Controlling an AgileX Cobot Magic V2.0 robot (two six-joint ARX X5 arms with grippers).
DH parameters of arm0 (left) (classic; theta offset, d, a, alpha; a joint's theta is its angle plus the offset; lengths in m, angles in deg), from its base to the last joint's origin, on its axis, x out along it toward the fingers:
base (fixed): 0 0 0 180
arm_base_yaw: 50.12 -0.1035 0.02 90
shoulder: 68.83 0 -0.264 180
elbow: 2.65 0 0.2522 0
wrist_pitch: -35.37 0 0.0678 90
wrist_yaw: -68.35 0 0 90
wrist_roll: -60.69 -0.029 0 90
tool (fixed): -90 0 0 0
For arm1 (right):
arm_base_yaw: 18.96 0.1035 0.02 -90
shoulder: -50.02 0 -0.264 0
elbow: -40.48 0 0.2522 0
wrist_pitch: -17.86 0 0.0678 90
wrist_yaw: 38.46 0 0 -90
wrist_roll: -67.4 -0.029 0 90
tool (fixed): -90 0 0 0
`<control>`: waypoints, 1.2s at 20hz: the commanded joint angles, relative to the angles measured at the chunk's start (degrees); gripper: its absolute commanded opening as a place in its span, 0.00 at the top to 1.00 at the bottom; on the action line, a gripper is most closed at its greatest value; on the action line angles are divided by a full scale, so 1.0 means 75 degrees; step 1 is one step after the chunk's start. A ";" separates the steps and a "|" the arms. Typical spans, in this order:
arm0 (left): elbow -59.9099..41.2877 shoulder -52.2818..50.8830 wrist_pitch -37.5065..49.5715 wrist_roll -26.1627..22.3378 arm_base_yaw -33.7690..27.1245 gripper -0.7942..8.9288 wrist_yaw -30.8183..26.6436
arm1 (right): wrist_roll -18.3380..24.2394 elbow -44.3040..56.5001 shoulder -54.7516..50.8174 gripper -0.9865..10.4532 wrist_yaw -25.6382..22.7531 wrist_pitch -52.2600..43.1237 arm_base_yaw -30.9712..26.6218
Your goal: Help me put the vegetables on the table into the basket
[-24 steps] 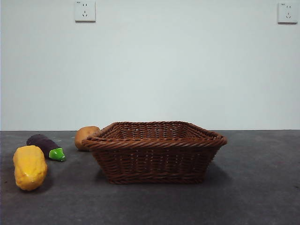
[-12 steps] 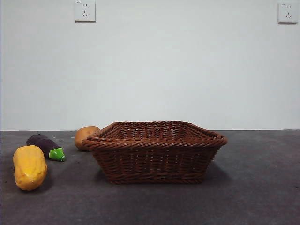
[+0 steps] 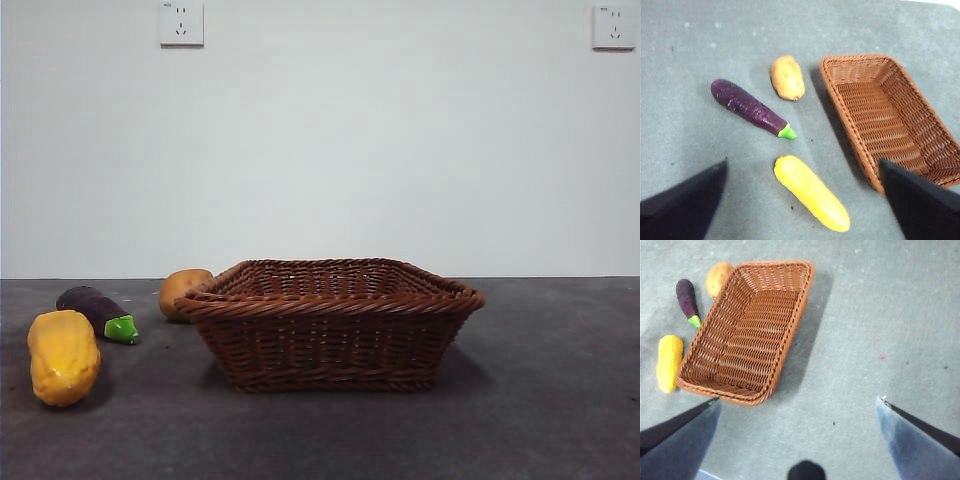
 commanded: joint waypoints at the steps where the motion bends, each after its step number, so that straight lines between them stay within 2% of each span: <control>1: 0.0058 0.0090 0.0090 -0.0029 -0.0012 0.27 0.0026 | 0.0006 -0.0041 0.0224 0.43 0.0070 -0.0114 0.0000; 4: 0.0058 0.0268 0.0251 -0.0029 -0.0012 0.27 0.0029 | -0.0271 -0.0052 0.0656 0.44 0.0516 -0.0609 0.0061; 7: 0.0058 0.0437 0.0440 -0.0026 -0.0012 0.27 0.0029 | -0.0603 -0.0259 0.1480 0.44 0.0533 -0.1451 0.0557; 8: 0.0058 0.0490 0.0466 -0.0026 -0.0012 0.27 0.0032 | -0.0723 -0.0411 0.1851 0.44 0.0434 -0.1635 0.0822; 11: 0.0058 0.0629 0.0463 -0.0026 -0.0012 0.27 0.0026 | -0.0749 -0.1128 0.3185 0.44 -0.0420 -0.1853 0.1655; 14: 0.0058 0.0720 0.0466 -0.0029 -0.0012 0.27 0.0026 | -0.0772 -0.2028 0.4683 0.44 -0.0866 -0.1853 0.2241; 20: 0.0058 0.0825 0.0460 -0.0029 -0.0012 0.27 0.0026 | -0.0973 -0.3439 0.7146 0.45 -0.1247 -0.1827 0.2838; 24: 0.0058 0.0825 0.0463 -0.0029 -0.0012 0.27 0.0023 | -0.1005 -0.3526 0.8099 0.45 -0.1440 -0.1912 0.3080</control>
